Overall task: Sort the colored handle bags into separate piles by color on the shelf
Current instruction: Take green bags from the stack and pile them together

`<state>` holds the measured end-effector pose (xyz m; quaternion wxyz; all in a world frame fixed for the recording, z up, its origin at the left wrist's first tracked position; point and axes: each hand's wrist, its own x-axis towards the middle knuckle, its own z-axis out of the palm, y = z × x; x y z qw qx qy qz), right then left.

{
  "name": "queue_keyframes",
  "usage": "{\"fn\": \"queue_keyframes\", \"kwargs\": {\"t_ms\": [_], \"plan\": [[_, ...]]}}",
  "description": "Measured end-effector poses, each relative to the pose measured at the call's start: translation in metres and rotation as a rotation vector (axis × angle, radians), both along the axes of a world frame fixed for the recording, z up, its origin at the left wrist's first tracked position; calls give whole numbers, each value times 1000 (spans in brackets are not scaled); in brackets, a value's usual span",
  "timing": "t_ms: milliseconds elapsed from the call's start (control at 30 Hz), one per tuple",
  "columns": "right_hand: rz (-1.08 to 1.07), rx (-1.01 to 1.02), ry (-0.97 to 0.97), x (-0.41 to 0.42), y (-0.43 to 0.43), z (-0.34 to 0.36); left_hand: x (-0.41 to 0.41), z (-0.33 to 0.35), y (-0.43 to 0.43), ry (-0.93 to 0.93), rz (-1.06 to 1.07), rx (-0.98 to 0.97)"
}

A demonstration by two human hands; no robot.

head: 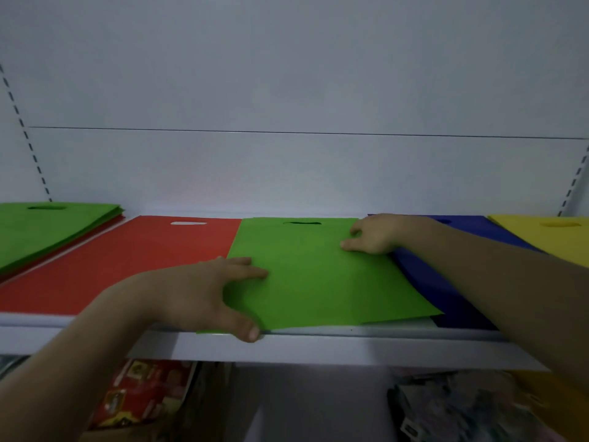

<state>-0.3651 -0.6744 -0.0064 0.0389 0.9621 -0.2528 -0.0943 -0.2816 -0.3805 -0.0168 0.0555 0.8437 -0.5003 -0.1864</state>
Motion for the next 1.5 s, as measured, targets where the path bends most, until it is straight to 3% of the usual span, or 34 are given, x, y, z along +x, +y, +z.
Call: {"fn": "queue_keyframes", "kwargs": {"t_ms": [433, 600, 933, 1233, 1500], "plan": [[-21, -41, 5, -5, -7, -4, 2, -6, 0, -1, 28, -125], [47, -59, -83, 4, -5, 6, -2, 7, -4, 7, 68, -110], [303, -12, -211, 42, 34, 20, -13, 21, 0, -139, 382, -377], [377, 28, -275, 65, 117, 31, -4, 14, 84, -164, 565, -459], [404, 81, -325, 121, 247, 30, 31, 18, 222, -212, 660, -485]]}}
